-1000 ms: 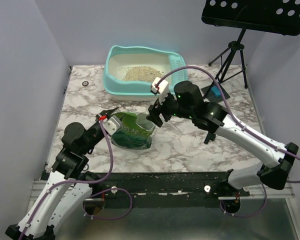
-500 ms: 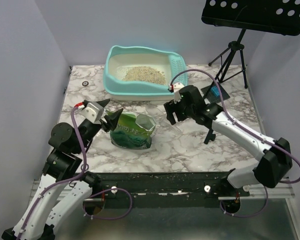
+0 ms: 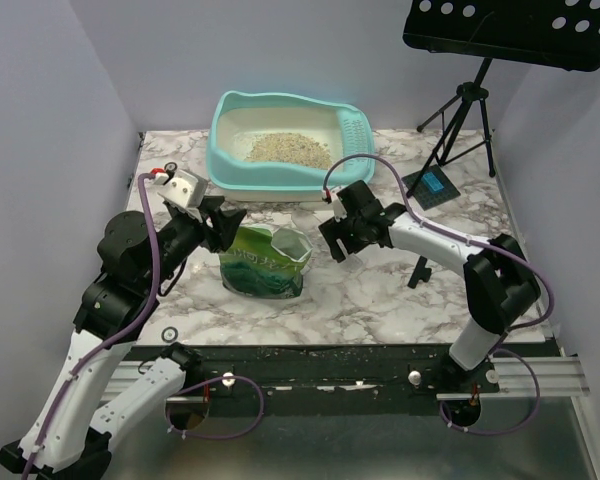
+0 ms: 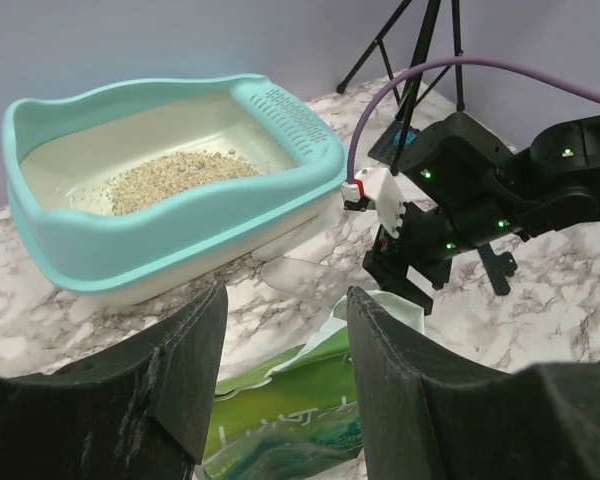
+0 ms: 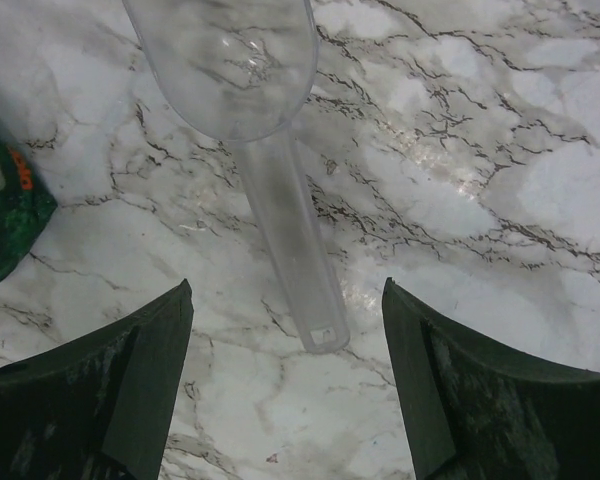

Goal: Fill the litter box with clean litter

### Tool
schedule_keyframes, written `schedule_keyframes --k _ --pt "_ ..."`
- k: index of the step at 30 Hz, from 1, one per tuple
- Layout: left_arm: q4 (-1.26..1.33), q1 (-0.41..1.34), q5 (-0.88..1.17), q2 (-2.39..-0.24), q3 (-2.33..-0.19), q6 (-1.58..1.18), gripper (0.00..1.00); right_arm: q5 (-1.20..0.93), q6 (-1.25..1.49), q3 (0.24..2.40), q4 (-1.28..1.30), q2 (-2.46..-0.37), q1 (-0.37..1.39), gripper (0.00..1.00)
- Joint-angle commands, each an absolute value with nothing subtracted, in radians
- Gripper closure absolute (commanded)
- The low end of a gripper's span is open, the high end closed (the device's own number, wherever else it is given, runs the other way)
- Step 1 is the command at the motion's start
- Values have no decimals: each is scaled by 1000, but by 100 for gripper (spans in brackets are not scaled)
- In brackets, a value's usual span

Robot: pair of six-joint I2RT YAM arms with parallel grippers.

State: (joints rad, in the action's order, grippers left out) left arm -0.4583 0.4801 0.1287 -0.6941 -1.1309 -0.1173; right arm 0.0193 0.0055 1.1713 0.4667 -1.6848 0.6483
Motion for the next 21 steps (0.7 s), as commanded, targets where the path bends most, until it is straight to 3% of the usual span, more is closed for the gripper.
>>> schedule_keyframes --k 1,9,18,21 --pt "-489 482 95 -683 -1126 -141 40 -67 -22 1184 437 -1747 618 16" --pt "-472 482 106 -698 -1115 -140 40 -98 -6 1239 460 -1851 611 20" --pt "-457 482 118 -684 -1088 -135 39 -26 -8 1235 526 -1836 611 40" --pt "-448 482 120 -683 -1081 -135 39 -31 -5 1200 515 -1819 612 43"
